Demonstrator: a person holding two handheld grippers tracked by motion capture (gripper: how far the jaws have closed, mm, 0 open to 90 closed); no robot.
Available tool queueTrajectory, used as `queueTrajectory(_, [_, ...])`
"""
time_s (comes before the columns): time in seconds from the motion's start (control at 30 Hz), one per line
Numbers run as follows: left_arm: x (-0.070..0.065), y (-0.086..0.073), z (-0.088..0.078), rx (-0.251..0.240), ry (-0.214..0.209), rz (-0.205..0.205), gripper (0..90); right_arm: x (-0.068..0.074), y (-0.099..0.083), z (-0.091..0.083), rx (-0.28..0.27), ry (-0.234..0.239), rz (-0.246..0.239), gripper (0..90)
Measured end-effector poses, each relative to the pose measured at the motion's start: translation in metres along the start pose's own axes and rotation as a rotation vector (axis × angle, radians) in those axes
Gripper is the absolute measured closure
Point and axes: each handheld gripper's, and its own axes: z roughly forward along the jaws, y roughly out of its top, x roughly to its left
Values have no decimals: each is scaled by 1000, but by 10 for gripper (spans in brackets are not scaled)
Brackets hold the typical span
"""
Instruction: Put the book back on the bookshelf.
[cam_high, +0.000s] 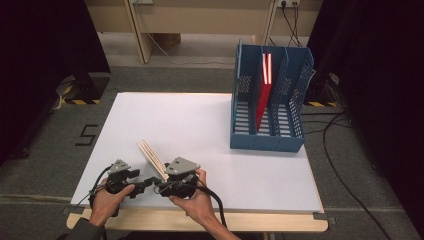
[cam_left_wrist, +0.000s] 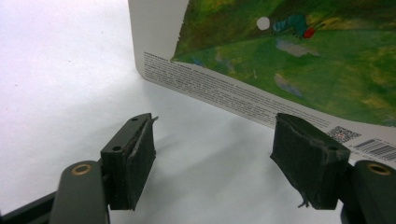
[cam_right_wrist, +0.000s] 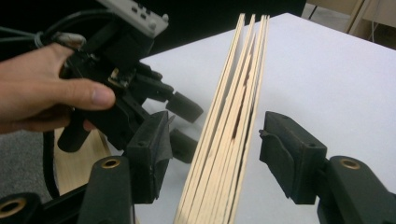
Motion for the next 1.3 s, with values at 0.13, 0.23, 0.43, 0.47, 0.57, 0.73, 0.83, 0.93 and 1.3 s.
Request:
queueTrajectory(0.13, [1, 0, 0, -1, 4, -5, 285, 0, -6, 5, 10, -7, -2, 453])
queueTrajectory(0.23, [1, 0, 0, 2, 4, -6, 284, 0, -10, 7, 21, -13, -10, 475])
queueTrajectory(0.43, [1, 0, 0, 4, 5, -8, 282, -2, -18, 13, 22, -38, 3, 503])
queueTrajectory(0.47, [1, 0, 0, 5, 4, -8, 282, -2, -20, 14, 18, -39, 4, 499])
queueTrajectory(0.57, [1, 0, 0, 7, 4, -8, 282, -1, -23, 18, 3, -41, -1, 501])
queueTrajectory(0.73, [2, 0, 0, 6, 4, -11, 281, -1, -26, 21, -25, -47, -9, 573])
queueTrajectory(0.83, [2, 0, 1, 6, 2, -14, 281, -3, -26, 19, -29, -72, -26, 670])
queueTrajectory(0.93, [1, 1, 0, 4, 4, -14, 282, -12, -27, 17, -50, -58, -6, 731])
queueTrajectory(1.3, [3, 0, 0, 3, 4, -15, 282, -30, -34, 12, -94, -23, 13, 748])
